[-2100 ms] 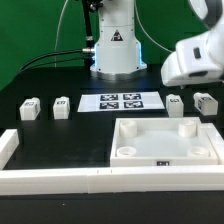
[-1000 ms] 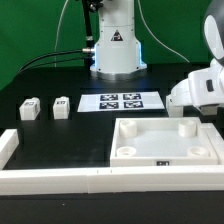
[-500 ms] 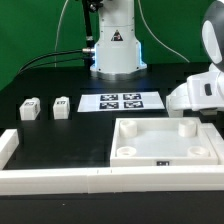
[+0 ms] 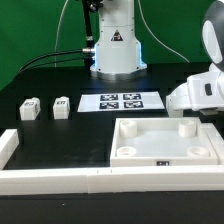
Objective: Assemble one leg
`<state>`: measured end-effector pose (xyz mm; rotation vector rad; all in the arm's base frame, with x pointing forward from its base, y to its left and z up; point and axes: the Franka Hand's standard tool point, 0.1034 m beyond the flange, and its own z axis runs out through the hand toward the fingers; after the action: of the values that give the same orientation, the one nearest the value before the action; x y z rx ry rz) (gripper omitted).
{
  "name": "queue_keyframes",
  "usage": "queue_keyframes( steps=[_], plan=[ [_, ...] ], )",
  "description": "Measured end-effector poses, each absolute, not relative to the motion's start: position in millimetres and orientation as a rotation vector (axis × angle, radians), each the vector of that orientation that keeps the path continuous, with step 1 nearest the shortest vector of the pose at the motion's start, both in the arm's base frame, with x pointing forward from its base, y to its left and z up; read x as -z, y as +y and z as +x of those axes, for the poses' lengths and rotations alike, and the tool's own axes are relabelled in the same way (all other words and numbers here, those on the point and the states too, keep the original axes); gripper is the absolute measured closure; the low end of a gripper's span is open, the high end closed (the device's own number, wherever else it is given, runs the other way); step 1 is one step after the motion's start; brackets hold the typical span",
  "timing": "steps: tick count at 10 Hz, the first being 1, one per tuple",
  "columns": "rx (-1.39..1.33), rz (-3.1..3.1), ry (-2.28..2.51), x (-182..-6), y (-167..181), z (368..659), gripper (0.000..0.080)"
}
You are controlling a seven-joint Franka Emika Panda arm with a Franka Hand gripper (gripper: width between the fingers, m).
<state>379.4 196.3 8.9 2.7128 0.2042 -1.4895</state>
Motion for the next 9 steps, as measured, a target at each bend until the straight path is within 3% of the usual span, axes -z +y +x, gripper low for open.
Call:
queue_keyframes(
  steps=[4, 9],
  plan=[
    [1.491, 2.708, 0.206, -16.2, 195.3, 380.8, 0.0509],
    [1.530, 2.656, 0.188, -75.0, 178.3, 382.2, 0.0507]
  ],
)
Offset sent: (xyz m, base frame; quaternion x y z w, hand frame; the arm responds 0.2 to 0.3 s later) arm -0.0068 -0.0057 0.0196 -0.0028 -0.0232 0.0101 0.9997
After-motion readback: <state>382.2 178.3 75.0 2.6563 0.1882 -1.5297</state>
